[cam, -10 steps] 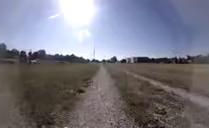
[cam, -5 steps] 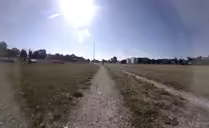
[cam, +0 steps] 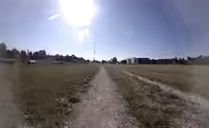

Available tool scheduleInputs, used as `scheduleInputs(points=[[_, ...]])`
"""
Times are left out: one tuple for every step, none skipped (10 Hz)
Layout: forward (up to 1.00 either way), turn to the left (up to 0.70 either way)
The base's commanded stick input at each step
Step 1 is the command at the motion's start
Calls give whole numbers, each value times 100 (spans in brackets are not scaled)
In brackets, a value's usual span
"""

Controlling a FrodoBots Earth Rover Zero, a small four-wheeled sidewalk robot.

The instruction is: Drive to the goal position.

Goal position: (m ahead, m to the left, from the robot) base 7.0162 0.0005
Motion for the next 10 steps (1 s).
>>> scheduleInputs(points=[[50,-35],[50,-14],[50,0],[50,0],[50,0],[50,0],[50,0],[50,0],[50,0],[50,0]])
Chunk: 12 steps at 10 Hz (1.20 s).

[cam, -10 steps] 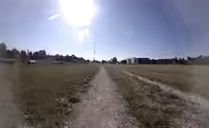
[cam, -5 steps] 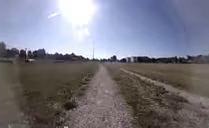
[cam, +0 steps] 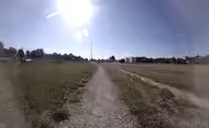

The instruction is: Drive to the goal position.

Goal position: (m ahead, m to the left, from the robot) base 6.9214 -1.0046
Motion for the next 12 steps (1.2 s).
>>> scheduleInputs(points=[[50,0],[50,0],[50,0],[50,0],[50,0],[50,0],[50,0],[50,-12],[50,-24],[50,-37],[50,-49],[50,-50]])
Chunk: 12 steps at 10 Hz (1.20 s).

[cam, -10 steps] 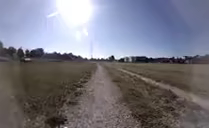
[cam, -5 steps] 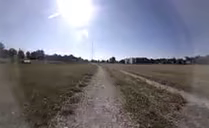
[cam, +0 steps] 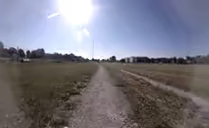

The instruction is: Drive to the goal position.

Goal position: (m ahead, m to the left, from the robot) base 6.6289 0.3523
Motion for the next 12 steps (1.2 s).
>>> scheduleInputs(points=[[50,-50],[50,-50],[50,-50],[50,-47],[50,-35],[50,-23],[50,-11],[50,0],[50,0],[50,0],[50,0],[50,0]])
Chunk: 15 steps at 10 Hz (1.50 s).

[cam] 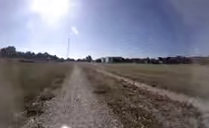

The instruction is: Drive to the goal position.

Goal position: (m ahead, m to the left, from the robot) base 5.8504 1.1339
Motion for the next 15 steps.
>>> scheduleInputs(points=[[50,0],[50,0],[50,0],[50,0],[50,6],[50,14],[50,21],[50,29],[50,36],[50,44],[50,49],[50,44],[50,39],[50,34],[50,29]])
